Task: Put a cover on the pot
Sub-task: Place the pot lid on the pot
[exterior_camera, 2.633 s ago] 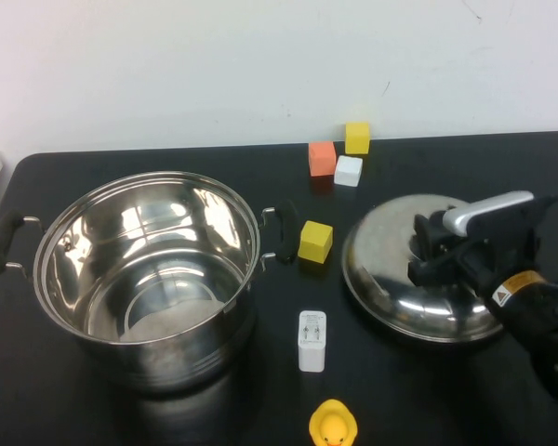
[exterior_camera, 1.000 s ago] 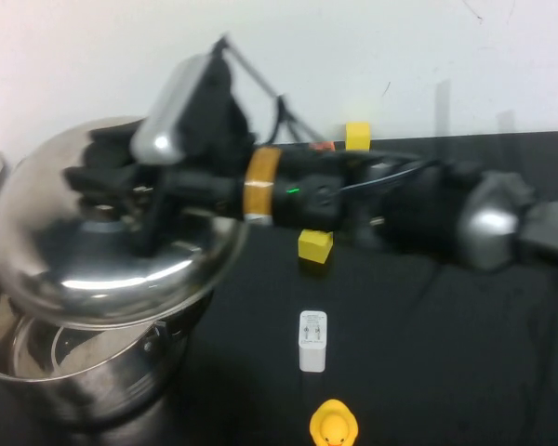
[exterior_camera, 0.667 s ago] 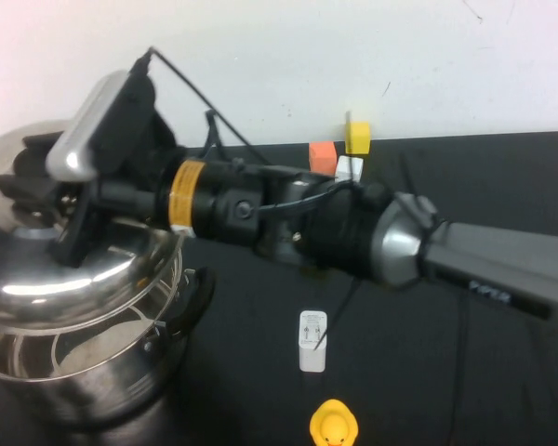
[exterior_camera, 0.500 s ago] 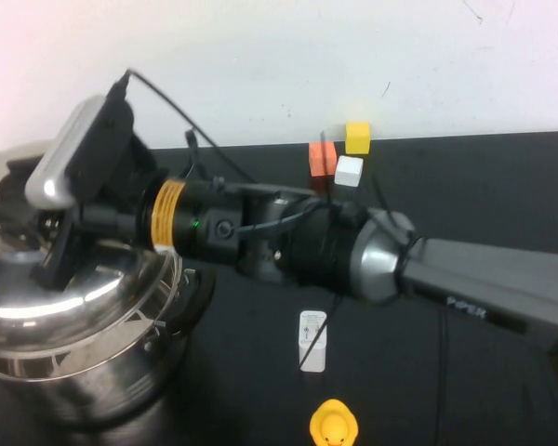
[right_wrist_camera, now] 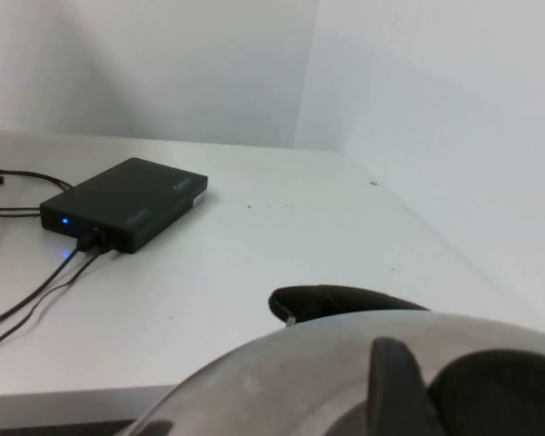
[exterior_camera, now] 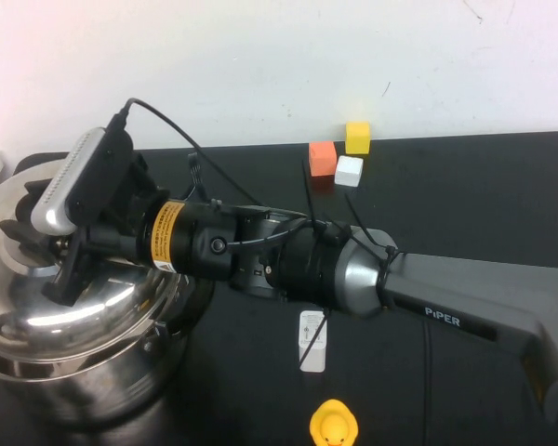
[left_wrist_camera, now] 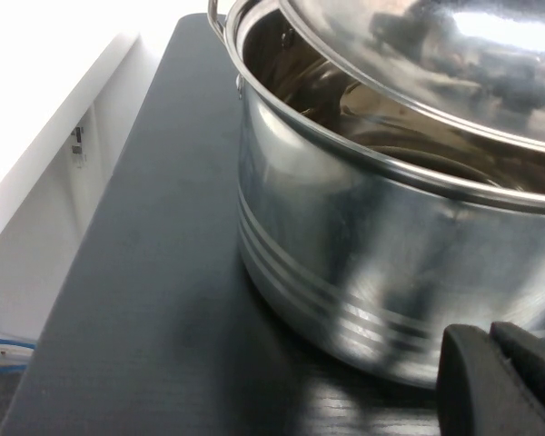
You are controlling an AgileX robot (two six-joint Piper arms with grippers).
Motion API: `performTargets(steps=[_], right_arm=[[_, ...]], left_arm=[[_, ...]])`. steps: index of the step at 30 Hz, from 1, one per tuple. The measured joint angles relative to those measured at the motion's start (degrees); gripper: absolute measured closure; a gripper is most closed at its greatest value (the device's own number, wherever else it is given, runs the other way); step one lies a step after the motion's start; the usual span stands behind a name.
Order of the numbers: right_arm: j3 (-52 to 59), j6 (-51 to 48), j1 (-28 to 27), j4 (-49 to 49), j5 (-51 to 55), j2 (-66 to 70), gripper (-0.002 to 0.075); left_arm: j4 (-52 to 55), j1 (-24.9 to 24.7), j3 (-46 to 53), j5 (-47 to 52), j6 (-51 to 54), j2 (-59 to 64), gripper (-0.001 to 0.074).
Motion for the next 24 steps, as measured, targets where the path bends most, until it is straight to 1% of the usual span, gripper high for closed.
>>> performTargets(steps=[24], right_arm=[[-0.13, -1.05, 0.00, 3.66, -1.05, 2.29, 0.0386]], left_arm=[[0.00, 0.00, 0.00, 0.00, 0.00, 0.00, 0.0737]])
